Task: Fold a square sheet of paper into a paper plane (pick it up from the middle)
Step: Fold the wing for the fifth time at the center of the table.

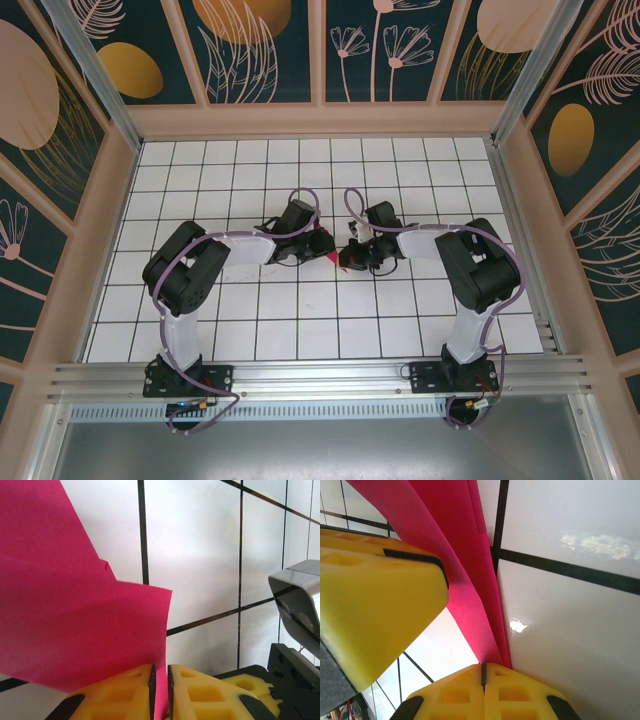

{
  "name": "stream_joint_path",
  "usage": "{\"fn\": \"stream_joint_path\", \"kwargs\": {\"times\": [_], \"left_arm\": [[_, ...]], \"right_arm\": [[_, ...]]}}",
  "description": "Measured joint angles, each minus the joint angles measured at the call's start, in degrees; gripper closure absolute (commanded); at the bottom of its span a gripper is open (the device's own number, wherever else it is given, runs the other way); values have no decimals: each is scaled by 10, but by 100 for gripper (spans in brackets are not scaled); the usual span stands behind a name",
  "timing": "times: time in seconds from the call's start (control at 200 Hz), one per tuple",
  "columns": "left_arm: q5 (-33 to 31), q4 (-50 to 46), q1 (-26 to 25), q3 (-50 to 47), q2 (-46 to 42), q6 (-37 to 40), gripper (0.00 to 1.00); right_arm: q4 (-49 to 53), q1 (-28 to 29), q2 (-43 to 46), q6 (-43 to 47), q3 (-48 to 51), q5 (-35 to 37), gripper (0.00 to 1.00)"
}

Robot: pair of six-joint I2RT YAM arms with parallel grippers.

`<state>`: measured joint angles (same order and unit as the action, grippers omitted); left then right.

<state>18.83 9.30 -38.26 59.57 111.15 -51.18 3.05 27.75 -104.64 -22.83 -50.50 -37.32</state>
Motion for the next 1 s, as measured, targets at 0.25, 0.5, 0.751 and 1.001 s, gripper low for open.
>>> {"fn": "stream_joint_path", "kwargs": {"times": [0.25, 0.5, 0.751, 1.001], "left_arm": [[-20, -19, 0, 13, 22, 1, 85], [-30, -57, -1, 35, 28, 1, 86], [-33, -66, -1, 40, 29, 1, 86], [-33, -69, -1, 42, 29, 1, 86]], "right_arm": [[0, -3, 0, 0, 0, -2, 96], [-3, -3, 1, 1, 7, -2, 96], [-5, -4, 34, 5, 46, 9, 96], [38, -4, 88, 0, 65, 21, 95]]}}
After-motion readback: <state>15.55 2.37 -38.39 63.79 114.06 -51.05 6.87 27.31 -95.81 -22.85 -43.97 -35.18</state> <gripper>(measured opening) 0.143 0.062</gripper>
